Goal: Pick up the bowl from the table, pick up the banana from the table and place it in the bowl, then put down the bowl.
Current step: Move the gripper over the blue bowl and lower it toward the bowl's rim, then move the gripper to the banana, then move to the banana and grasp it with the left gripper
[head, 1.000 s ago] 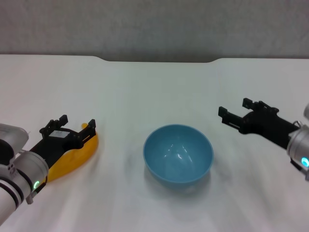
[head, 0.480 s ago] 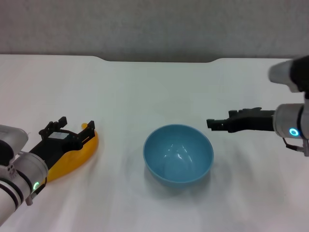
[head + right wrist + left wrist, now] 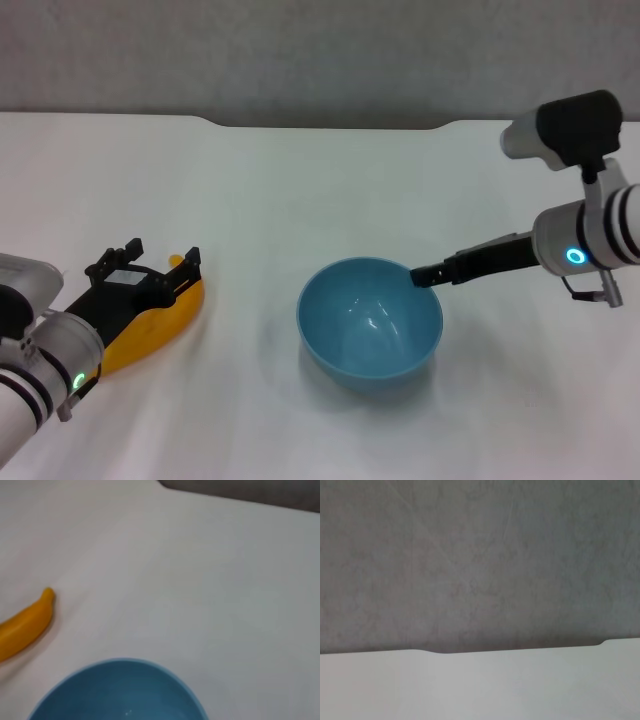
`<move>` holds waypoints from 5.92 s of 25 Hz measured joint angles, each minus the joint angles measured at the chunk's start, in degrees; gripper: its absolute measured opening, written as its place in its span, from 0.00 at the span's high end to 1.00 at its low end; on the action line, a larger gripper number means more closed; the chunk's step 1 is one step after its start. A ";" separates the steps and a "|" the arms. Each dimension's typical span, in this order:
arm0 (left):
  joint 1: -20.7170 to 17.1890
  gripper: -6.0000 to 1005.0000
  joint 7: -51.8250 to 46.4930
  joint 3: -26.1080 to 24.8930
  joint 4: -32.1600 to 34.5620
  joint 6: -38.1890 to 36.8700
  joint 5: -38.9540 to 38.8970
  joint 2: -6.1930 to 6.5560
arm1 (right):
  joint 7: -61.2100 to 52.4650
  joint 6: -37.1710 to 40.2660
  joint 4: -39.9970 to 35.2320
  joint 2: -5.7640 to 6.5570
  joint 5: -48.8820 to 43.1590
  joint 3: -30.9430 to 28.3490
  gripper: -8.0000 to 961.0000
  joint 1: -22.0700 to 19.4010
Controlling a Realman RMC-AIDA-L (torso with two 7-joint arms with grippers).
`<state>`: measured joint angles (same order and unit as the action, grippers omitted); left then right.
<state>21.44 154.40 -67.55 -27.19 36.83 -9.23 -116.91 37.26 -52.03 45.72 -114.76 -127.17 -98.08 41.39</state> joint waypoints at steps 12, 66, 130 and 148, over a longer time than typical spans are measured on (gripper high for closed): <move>0.27 0.13 -0.07 -0.09 -0.20 0.00 0.00 -0.07 | 1.58 0.50 -9.26 -0.29 0.96 -0.30 0.12 4.55; 0.96 0.13 -0.26 0.40 0.12 0.00 -0.08 -0.23 | 8.97 13.96 -18.45 -0.91 16.23 11.89 0.91 5.12; 15.06 0.13 8.64 3.30 -33.38 -89.46 -3.23 3.42 | 9.06 10.73 9.21 -0.29 10.65 5.59 0.95 -15.11; 16.76 0.15 8.60 -1.49 -24.25 -83.11 -3.21 2.56 | 9.06 10.63 10.88 -0.38 10.63 5.88 0.96 -15.56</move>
<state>38.20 163.00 -69.04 -51.44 -46.28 -12.44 -114.35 46.32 -41.40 56.60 -115.14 -116.54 -92.20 25.84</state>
